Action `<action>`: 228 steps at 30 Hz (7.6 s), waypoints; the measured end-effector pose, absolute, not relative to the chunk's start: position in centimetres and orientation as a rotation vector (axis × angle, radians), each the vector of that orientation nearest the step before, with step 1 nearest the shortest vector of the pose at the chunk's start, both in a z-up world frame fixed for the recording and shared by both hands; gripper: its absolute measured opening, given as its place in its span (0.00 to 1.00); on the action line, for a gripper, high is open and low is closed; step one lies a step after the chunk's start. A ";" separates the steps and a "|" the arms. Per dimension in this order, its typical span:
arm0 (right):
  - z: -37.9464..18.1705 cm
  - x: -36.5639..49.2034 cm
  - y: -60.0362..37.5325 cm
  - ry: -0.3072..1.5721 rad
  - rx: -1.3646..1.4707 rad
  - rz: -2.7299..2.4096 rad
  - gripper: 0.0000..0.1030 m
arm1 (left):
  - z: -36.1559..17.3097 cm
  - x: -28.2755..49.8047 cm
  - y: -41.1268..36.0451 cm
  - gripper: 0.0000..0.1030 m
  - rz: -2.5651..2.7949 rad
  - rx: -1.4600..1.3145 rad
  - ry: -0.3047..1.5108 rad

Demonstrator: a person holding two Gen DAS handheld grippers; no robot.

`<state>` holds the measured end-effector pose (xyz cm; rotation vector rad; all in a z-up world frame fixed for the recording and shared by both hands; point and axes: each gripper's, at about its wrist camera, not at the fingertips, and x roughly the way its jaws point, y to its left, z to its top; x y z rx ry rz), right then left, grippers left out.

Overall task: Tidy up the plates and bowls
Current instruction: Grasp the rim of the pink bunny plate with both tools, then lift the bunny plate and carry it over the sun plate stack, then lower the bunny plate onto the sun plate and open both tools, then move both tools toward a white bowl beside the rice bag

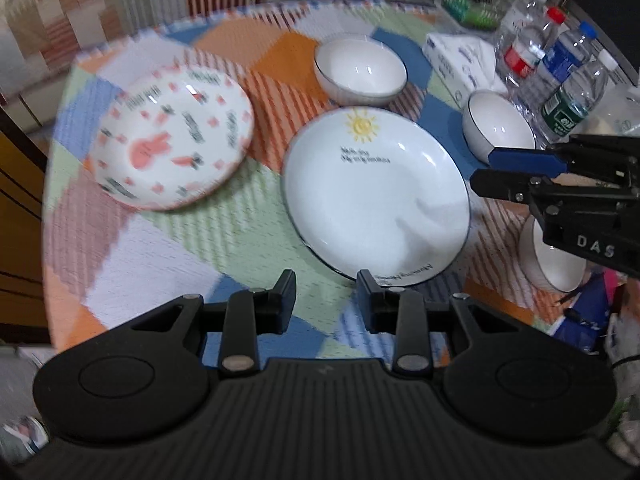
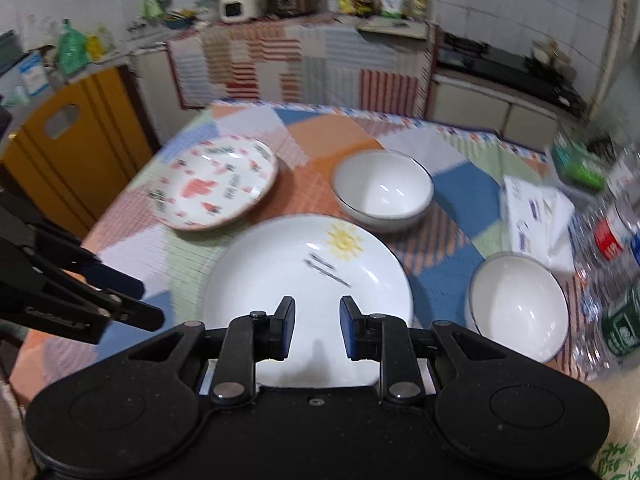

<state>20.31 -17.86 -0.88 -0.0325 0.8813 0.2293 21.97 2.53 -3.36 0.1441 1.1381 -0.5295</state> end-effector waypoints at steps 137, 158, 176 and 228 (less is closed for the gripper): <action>-8.1 18.0 -24.0 0.906 0.269 0.240 0.22 | -10.2 22.2 1.6 0.32 -0.493 -0.054 1.091; -8.3 21.1 -21.7 1.023 0.118 0.093 0.26 | -11.6 25.2 -0.1 0.32 -0.478 -0.050 1.203; -10.1 22.5 -18.8 0.998 -0.199 -0.043 0.34 | -11.8 25.2 -1.5 0.29 -0.411 -0.048 1.284; -6.8 3.8 -35.1 0.859 0.156 -0.011 0.71 | -6.4 11.3 -15.8 0.74 -0.601 0.272 1.100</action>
